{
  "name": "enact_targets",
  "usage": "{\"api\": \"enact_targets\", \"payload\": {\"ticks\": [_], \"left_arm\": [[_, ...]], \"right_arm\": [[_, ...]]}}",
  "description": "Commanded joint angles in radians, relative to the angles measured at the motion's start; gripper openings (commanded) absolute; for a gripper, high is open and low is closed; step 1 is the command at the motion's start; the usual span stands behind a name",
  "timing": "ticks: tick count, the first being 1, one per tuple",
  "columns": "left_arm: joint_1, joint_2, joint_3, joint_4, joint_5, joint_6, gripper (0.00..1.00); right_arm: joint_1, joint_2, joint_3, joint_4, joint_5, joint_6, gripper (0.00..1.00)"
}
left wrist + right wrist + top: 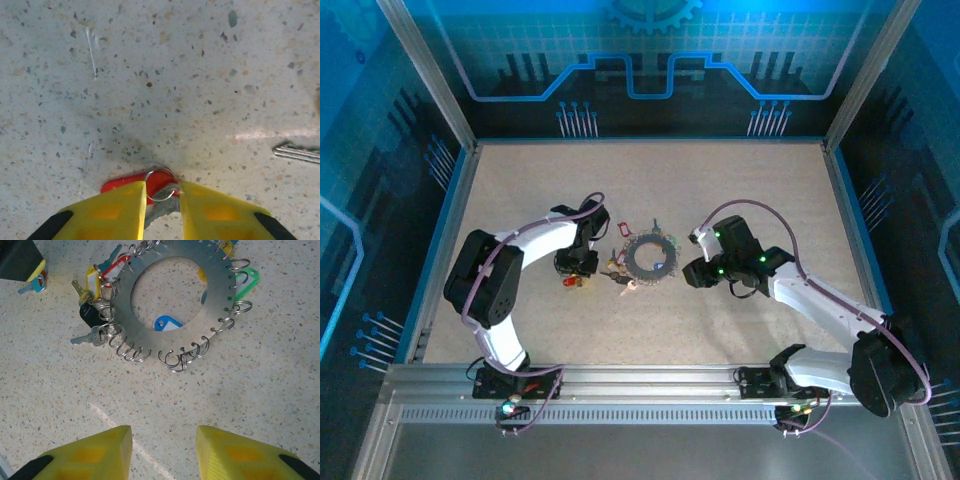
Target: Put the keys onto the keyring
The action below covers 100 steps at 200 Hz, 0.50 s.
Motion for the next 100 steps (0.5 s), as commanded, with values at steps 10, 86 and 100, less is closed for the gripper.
{"api": "enact_targets", "payload": {"ticks": [10,86,100], "left_arm": [[-0.011,-0.112,0.022,-0.060,-0.014,0.002,0.27],[-0.009,-0.408,-0.063,-0.091,0.050,-0.091,0.38],[-0.001,-0.462,-0.093,-0.089,0.094,-0.114,0.44]], "right_arm": [[0.006,0.039,0.037,-0.015,-0.004,0.044,0.35],[0.064,0.286,0.186,-0.071,-0.022,-0.014,0.32],[0.074,0.341,0.234,-0.120,0.028,-0.004,0.32]]}}
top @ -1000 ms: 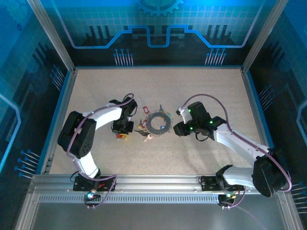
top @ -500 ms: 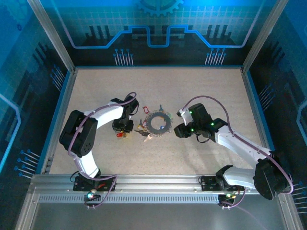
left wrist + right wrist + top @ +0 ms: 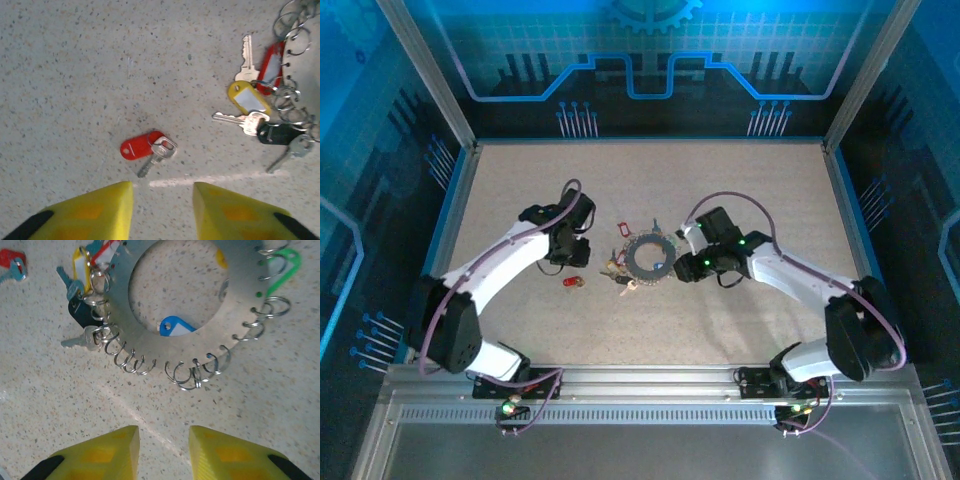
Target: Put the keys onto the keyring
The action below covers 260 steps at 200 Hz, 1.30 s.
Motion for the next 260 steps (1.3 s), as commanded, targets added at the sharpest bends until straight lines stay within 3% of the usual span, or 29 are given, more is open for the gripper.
{"api": "enact_targets", "payload": {"ticks": [1,21,87,129,173,232,260], "left_arm": [[0.004,-0.085,-0.053,-0.045,0.077,-0.065,0.44],[0.022,-0.156,-0.088,-0.042,0.130,-0.081,0.49],[0.037,-0.298,-0.127,-0.008,0.137,0.048,0.49],[0.037,-0.438,-0.206,0.126,0.232,0.082,0.48],[0.037,-0.521,-0.270,0.189,0.255,0.126,0.44],[0.037,-0.564,-0.297,0.227,0.314,0.158,0.40],[0.037,-0.576,-0.306,0.235,0.322,0.157,0.39]], "right_arm": [[0.028,0.076,0.081,-0.086,0.042,-0.019,0.33],[0.037,0.166,0.165,-0.184,0.046,-0.003,0.34],[0.072,0.256,0.202,-0.157,-0.012,-0.020,0.38],[0.097,0.289,0.234,-0.167,-0.013,-0.026,0.32],[0.103,0.327,0.252,-0.187,0.041,-0.062,0.23],[0.110,0.340,0.271,-0.186,0.154,-0.162,0.32],[0.108,0.366,0.289,-0.188,0.135,-0.183,0.33]]}}
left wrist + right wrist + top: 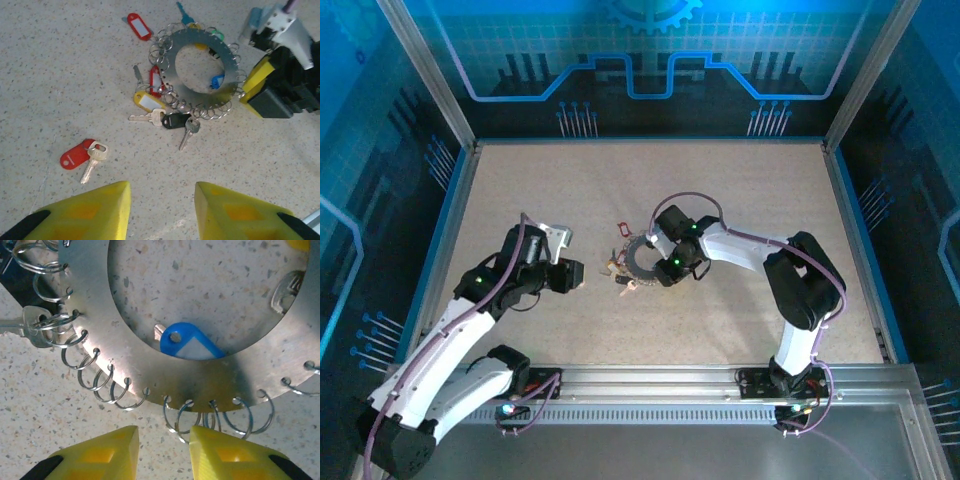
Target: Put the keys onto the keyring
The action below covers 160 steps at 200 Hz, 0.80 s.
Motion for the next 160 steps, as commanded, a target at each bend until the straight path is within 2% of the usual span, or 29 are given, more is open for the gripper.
{"api": "enact_targets", "payload": {"ticks": [1,51,115,160], "left_arm": [[0.007,-0.020,-0.018,0.032,0.039,0.023,0.39],[0.007,-0.033,-0.022,0.026,0.047,0.023,0.39],[0.007,-0.033,-0.027,0.037,0.050,0.018,0.39],[0.007,-0.033,-0.029,0.038,0.052,0.018,0.39]], "right_arm": [[0.013,0.033,0.034,-0.022,0.006,-0.047,0.33],[0.042,0.049,0.043,-0.024,0.043,-0.059,0.31],[0.088,0.068,0.063,-0.043,0.193,-0.076,0.28],[0.089,0.036,0.043,-0.015,0.198,-0.070,0.25]]}}
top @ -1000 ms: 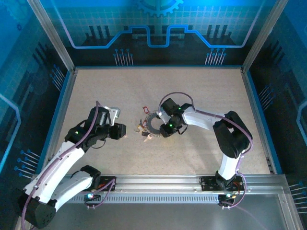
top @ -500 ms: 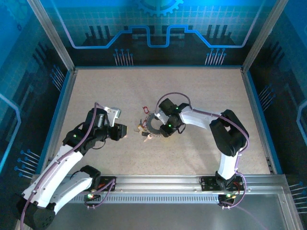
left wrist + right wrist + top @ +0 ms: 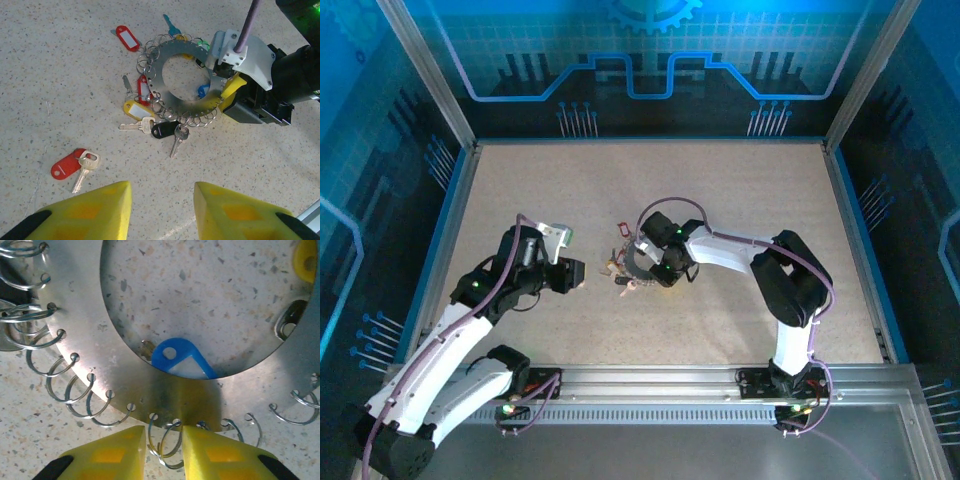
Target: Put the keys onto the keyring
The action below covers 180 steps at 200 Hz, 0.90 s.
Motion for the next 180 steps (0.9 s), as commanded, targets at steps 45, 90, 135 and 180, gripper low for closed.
{"api": "enact_targets", "payload": {"ticks": [45,90,135,180], "left_arm": [[0.007,-0.011,-0.018,0.010,0.027,0.020,0.39],[0.008,-0.009,-0.020,0.013,0.030,0.025,0.39],[0.007,-0.007,-0.020,0.015,0.035,0.024,0.39],[0.006,-0.006,-0.020,0.014,0.040,0.023,0.40]], "right_arm": [[0.010,-0.015,-0.009,0.013,0.054,-0.007,0.22],[0.005,-0.044,-0.035,0.049,0.045,0.006,0.20],[-0.006,-0.064,-0.048,0.059,0.020,0.016,0.20],[-0.019,-0.101,-0.070,0.065,-0.019,0.039,0.26]]}}
